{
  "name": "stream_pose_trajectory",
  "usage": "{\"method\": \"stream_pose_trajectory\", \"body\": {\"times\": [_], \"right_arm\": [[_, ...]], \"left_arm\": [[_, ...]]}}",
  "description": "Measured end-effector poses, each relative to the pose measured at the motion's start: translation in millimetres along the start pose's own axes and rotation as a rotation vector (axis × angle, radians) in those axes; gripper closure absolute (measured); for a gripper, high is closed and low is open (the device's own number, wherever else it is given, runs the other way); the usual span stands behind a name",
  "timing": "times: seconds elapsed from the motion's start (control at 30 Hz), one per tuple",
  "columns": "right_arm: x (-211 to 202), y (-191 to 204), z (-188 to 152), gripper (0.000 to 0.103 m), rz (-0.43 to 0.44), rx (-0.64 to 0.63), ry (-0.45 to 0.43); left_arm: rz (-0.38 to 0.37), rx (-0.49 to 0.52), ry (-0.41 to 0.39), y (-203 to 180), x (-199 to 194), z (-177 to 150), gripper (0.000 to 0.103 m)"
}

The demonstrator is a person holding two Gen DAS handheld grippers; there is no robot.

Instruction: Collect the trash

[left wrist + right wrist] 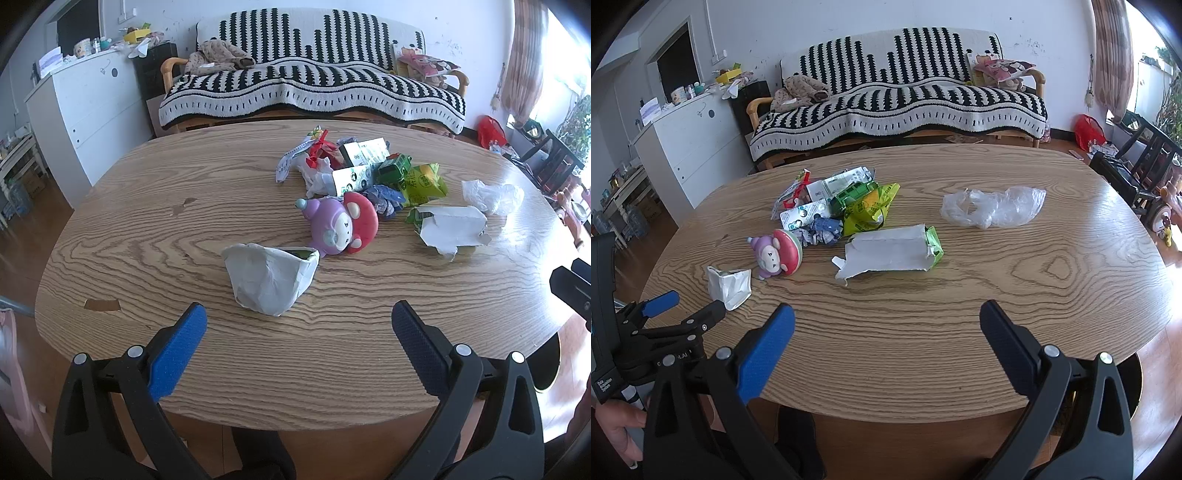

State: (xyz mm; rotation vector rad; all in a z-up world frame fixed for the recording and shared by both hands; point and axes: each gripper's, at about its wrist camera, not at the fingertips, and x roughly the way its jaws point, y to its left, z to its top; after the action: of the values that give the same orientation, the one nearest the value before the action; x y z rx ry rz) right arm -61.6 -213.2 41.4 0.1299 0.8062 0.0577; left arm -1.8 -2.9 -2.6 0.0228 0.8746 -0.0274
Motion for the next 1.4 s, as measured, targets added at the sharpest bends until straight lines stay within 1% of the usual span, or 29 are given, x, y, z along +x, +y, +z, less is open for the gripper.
{"method": "stream_pose_trajectory", "body": {"times": [0.13, 0.27, 0.43, 0.57, 0.67, 0.73, 0.8, 0.9, 1.07, 1.13, 1.2, 1.23, 1.3, 1.37, 1.4], "right_arm": [[0, 0, 0, 0.006, -0.002, -0.006, 0.001], [8, 10, -2, 0.006, -0.004, -0.032, 0.020], [23, 7, 2, 0.006, 0.010, -0.030, 0.056], [42, 5, 17, 0.006, 0.028, -0.007, 0.073], [58, 8, 33, 0.006, 0.038, -0.009, 0.066], [73, 9, 43, 0.006, 0.023, -0.010, 0.062], [94, 12, 49, 0.006, -0.001, -0.034, 0.083], [125, 12, 53, 0.006, -0.045, -0.059, 0.127], [160, 4, 54, 0.006, -0.050, -0.098, 0.169], [170, 1, 53, 0.006, -0.026, -0.115, 0.182], [176, -2, 53, 0.006, -0.008, -0.147, 0.170], [178, -2, 52, 0.006, -0.001, -0.153, 0.168], [182, -5, 53, 0.006, 0.006, -0.172, 0.152], [184, -8, 54, 0.006, 0.019, -0.176, 0.141], [185, -9, 55, 0.006, 0.033, -0.176, 0.137]], "left_arm": [[-0.002, 0.003, 0.004, -2, 0, -2, 0.005], [-0.005, 0.010, 0.012, 0, 2, -2, 0.005], [-0.044, -0.011, 0.059, 21, 14, -3, 0.005], [-0.049, -0.038, 0.095, 30, 33, 9, 0.005], [-0.035, -0.007, 0.108, 28, 53, 19, 0.005], [-0.015, 0.010, 0.124, 24, 68, 21, 0.005], [-0.011, -0.005, 0.148, 26, 82, 23, 0.005], [-0.008, -0.022, 0.155, 27, 95, 25, 0.005], [-0.006, 0.000, 0.150, 21, 114, 33, 0.005], [-0.003, 0.006, 0.147, 19, 118, 36, 0.006], [-0.005, 0.010, 0.145, 17, 120, 39, 0.008], [-0.006, 0.015, 0.143, 16, 119, 40, 0.010], [-0.011, 0.037, 0.130, 12, 117, 40, 0.019], [-0.020, 0.053, 0.121, 7, 114, 42, 0.034], [-0.022, 0.061, 0.125, 5, 114, 42, 0.035]]}}
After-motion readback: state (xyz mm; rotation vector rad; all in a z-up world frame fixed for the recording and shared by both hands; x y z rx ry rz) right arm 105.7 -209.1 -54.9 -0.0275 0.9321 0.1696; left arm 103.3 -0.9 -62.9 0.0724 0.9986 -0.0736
